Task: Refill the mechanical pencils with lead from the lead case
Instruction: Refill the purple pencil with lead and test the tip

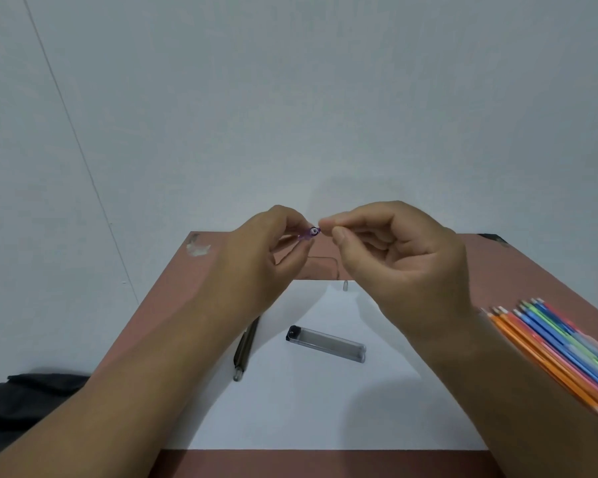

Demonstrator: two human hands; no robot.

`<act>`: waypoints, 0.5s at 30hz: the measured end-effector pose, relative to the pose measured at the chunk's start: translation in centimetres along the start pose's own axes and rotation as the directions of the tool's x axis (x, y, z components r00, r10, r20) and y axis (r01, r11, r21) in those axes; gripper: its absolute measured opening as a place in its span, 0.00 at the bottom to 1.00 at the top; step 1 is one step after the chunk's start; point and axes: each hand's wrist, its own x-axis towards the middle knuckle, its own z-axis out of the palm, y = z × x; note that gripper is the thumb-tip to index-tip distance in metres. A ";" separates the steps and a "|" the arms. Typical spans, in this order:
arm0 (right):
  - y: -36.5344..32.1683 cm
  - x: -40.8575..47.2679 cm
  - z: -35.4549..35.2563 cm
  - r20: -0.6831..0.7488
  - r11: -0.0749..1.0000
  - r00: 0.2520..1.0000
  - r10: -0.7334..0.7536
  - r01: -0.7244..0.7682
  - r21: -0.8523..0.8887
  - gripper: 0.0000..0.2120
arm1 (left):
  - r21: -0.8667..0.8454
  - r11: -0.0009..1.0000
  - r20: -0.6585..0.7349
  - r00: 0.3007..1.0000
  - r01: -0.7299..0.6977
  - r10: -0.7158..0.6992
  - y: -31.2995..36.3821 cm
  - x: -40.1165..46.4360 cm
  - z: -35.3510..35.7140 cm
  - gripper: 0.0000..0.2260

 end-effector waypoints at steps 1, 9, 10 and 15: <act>0.0 0.0 0.1 -0.002 1.000 1.000 -0.003 0.003 0.005 0.06 | -0.003 1.000 -0.005 1.000 -0.002 0.002 0.1 0.0 -0.1 0.05; 0.2 0.1 0.2 0.004 0.999 1.000 -0.024 0.024 -0.040 0.05 | -0.004 1.000 -0.002 1.000 -0.020 0.020 -0.3 0.2 -0.5 0.06; 0.2 0.1 0.2 0.004 0.998 1.000 -0.027 0.027 -0.049 0.06 | -0.005 1.000 -0.002 1.000 -0.023 0.023 -0.4 0.2 -0.5 0.06; 0.2 0.2 0.3 0.013 0.996 0.999 -0.039 0.040 -0.085 0.06 | 0.013 0.999 -0.012 0.999 -0.047 0.047 -0.5 0.2 -0.4 0.05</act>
